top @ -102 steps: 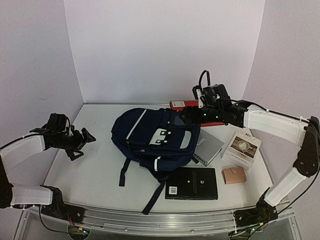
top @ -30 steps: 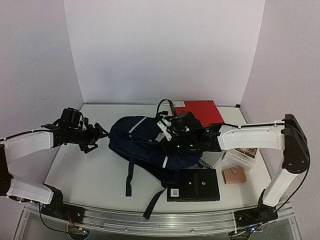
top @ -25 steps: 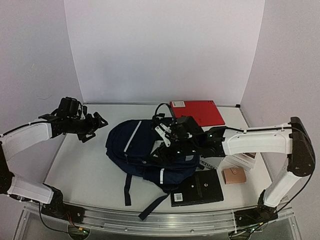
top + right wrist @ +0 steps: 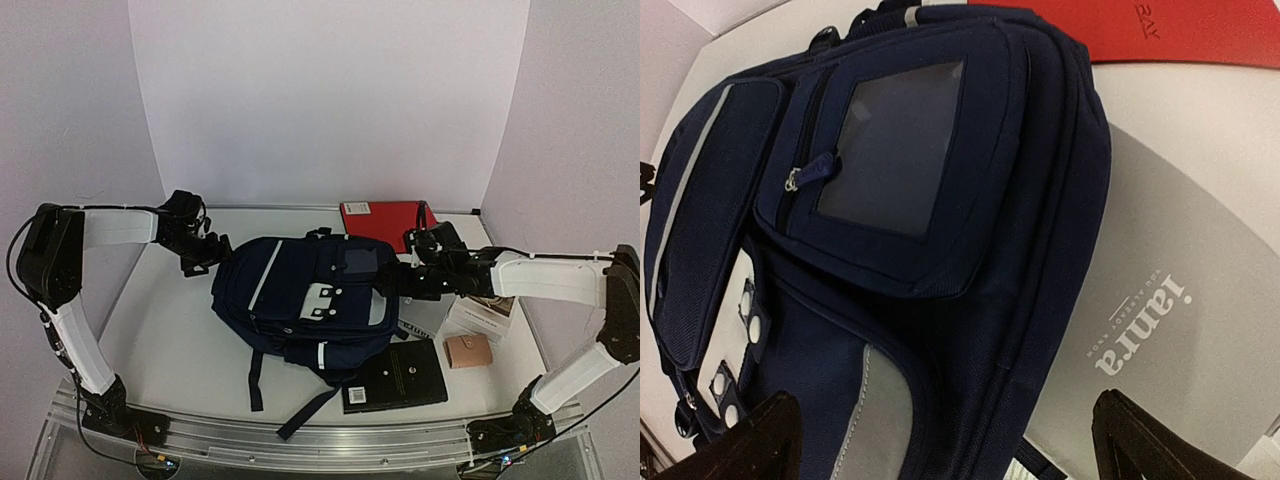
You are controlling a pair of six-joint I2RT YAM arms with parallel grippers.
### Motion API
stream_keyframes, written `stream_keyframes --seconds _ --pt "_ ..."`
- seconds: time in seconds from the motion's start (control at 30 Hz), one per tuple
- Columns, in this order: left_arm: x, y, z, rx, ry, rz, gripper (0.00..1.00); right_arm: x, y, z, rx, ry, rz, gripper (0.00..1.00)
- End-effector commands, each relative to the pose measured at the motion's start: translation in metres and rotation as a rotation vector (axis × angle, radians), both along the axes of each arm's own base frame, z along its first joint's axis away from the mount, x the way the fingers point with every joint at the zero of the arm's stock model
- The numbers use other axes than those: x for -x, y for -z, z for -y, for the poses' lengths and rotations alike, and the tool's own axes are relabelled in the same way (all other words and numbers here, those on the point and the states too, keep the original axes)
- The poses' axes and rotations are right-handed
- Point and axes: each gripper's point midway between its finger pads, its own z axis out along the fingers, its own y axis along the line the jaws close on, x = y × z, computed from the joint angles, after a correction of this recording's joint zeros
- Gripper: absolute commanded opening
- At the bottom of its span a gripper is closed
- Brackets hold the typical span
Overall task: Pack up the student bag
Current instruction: Adjust the student bag at the center of the board.
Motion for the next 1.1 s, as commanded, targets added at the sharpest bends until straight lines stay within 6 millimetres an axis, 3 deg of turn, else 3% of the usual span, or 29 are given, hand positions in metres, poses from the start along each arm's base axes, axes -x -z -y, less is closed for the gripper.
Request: stream_keyframes --seconds 0.0,0.17,0.23,0.3,0.43,0.5,0.53,0.6,0.77,0.97,1.07 --pt "-0.032 -0.011 0.002 -0.056 0.016 0.081 0.87 0.005 0.015 -0.012 -0.063 -0.029 -0.047 0.97" --pt "-0.047 0.005 0.012 -0.044 0.051 0.076 0.8 0.009 0.019 -0.034 -0.147 -0.111 -0.077 0.82" --pt "-0.049 0.011 0.014 -0.041 0.059 0.067 0.69 0.01 0.017 -0.041 -0.176 -0.137 -0.079 0.7" --pt "-0.047 0.013 0.017 -0.027 0.073 0.068 0.52 0.008 0.007 -0.048 -0.206 -0.161 -0.056 0.53" --pt "-0.033 -0.006 0.025 0.055 0.104 0.117 0.19 0.002 -0.033 -0.056 -0.256 -0.187 0.024 0.17" --pt "-0.023 -0.021 0.028 0.101 0.115 0.149 0.03 -0.003 -0.063 -0.06 -0.287 -0.201 0.086 0.05" --pt "-0.016 -0.029 0.028 0.119 0.117 0.157 0.01 -0.005 -0.078 -0.06 -0.293 -0.207 0.12 0.02" --pt "-0.001 -0.048 0.027 0.158 0.119 0.183 0.0 -0.012 -0.11 -0.06 -0.288 -0.208 0.192 0.0" --pt "0.048 -0.073 0.027 0.271 0.126 0.173 0.0 -0.046 -0.161 -0.056 -0.187 -0.158 0.346 0.0" --pt "0.105 -0.08 0.039 0.363 0.223 0.126 0.0 -0.109 -0.18 -0.083 -0.086 -0.13 0.458 0.0" --pt "0.129 -0.081 0.047 0.393 0.281 0.082 0.01 -0.147 -0.183 -0.086 0.015 -0.054 0.53 0.2"
